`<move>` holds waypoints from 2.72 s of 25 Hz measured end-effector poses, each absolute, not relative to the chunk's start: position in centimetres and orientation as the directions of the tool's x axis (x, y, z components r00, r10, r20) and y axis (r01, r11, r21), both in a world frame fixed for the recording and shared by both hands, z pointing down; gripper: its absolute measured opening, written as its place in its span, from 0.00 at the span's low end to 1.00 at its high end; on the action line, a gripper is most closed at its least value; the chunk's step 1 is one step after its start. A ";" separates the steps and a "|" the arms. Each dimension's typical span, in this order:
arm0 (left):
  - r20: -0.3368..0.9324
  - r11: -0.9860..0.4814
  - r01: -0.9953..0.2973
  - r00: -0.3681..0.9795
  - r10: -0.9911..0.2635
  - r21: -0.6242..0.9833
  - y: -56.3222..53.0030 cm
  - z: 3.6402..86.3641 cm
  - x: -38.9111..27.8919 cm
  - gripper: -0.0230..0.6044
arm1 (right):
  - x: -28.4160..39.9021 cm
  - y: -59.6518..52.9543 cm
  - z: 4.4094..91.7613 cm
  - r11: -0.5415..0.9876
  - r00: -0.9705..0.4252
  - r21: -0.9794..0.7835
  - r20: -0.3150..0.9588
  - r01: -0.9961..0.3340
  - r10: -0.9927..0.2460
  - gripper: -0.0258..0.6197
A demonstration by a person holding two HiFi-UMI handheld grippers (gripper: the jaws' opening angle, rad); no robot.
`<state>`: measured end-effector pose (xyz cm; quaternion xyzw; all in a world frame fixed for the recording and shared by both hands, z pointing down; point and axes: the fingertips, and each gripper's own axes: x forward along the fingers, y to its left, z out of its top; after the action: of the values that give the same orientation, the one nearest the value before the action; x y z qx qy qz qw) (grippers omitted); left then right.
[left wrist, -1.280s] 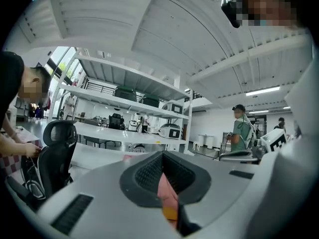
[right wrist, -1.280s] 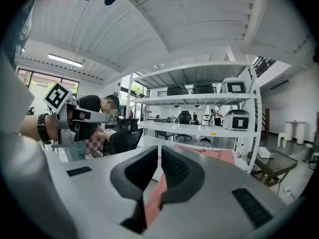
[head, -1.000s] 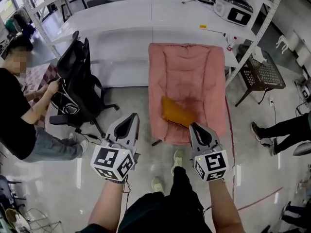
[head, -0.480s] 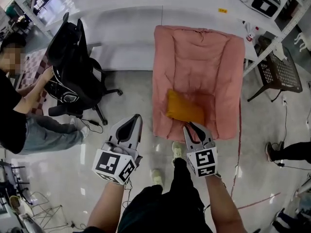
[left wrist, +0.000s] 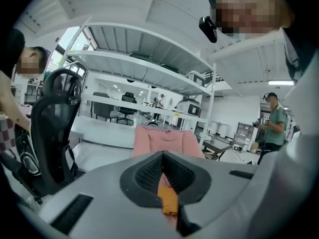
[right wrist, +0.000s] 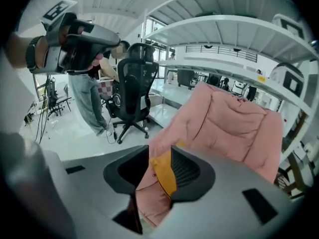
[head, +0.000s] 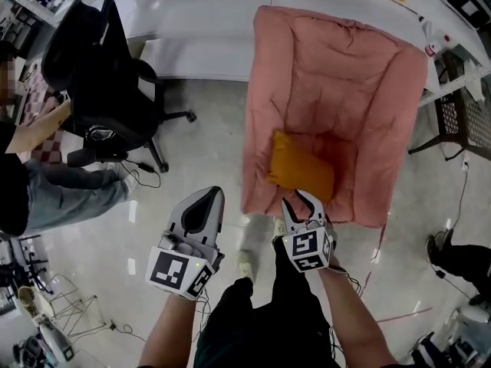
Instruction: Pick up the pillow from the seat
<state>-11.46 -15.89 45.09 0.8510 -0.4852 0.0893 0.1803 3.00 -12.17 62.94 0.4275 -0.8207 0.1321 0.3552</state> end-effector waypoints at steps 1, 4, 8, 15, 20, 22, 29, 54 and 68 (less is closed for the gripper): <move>0.335 -0.454 -0.862 0.506 -0.795 0.224 -16.3 45.8 -11.5 0.05 | 2.9 -12.5 64.1 0.606 -0.380 0.086 0.707 -0.790 -0.596 0.23; 0.354 -0.443 -0.867 0.497 -0.792 0.226 -17.3 47.7 -11.5 0.05 | 2.7 -13.5 67.1 0.621 -0.372 0.086 0.734 -0.779 -0.568 0.25; 0.369 -0.421 -0.874 0.484 -0.793 0.241 -18.6 50.1 -11.5 0.05 | 2.6 -14.8 70.7 0.642 -0.358 0.099 0.761 -0.760 -0.541 0.28; 0.405 -0.408 -0.875 0.482 -0.777 0.260 -19.5 54.1 -11.3 0.05 | 1.8 -15.9 75.6 0.681 -0.335 0.151 0.782 -0.717 -0.526 0.32; 0.428 -0.393 -0.876 0.480 -0.766 0.280 -19.6 56.4 -11.8 0.05 | 0.8 -16.0 78.5 0.707 -0.313 0.188 0.799 -0.682 -0.514 0.40; 0.436 -0.391 -0.875 0.481 -0.760 0.284 -19.7 57.1 -12.1 0.05 | 0.5 -16.1 79.3 0.713 -0.296 0.215 0.802 -0.667 -0.519 0.42; 0.429 -0.388 -0.876 0.480 -0.766 0.287 -19.7 57.8 -12.8 0.05 | 0.1 -16.8 81.1 0.723 -0.221 0.335 0.802 -0.604 -0.555 0.43; 0.411 -0.457 -0.844 0.536 -0.737 0.281 -19.0 55.4 -11.1 0.05 | 5.8 -17.5 76.3 0.612 -0.174 0.311 0.779 -0.727 -0.603 0.11; 0.391 -0.490 -0.832 0.554 -0.735 0.258 -19.8 50.2 -8.1 0.05 | 11.6 -18.7 62.3 0.362 -0.273 0.023 0.616 -0.932 -0.739 0.10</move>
<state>-8.09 -19.75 50.23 0.8555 -0.4580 0.1150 0.2124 11.60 -18.66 62.34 0.5367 -0.7782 0.1751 0.2750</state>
